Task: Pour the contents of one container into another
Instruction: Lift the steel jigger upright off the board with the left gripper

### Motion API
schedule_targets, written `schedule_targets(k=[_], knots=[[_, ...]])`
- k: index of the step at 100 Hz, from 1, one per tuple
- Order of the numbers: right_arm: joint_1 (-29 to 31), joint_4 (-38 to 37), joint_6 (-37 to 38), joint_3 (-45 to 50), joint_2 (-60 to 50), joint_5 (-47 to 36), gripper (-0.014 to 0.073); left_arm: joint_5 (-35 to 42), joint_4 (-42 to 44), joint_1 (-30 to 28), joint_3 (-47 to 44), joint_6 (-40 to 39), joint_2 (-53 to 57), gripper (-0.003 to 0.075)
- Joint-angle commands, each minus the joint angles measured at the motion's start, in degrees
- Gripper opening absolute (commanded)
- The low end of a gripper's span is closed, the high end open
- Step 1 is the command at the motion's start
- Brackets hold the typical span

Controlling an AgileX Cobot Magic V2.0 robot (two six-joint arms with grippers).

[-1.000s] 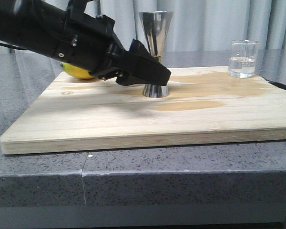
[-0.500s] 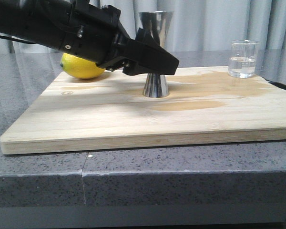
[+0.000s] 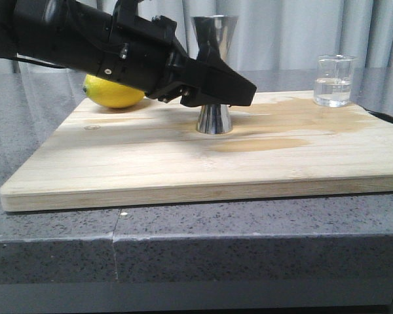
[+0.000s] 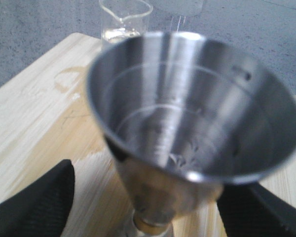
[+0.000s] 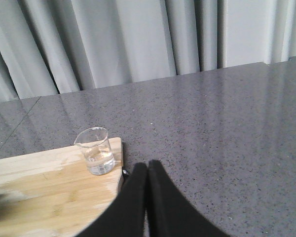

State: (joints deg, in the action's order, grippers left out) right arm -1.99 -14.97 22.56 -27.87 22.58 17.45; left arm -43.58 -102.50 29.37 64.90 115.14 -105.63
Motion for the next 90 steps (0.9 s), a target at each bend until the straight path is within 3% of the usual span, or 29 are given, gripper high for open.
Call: schedule_targets(k=[1, 36, 90], knots=[[0.3, -1.2, -0.6, -2.2, 0.8, -4.6, -0.0049, -3.3, -3.0, 0.5, 1.8, -0.5, 2.7, 0.0547], [0.3, -1.2, -0.6, -2.2, 0.8, -4.7, -0.0049, -3.4, -3.0, 0.5, 1.8, -0.5, 2.7, 0.0541], [0.3, -1.2, -0.6, -2.2, 0.8, -4.7, -0.0049, -3.4, -2.7, 0.5, 1.8, -2.0, 2.7, 0.0265]])
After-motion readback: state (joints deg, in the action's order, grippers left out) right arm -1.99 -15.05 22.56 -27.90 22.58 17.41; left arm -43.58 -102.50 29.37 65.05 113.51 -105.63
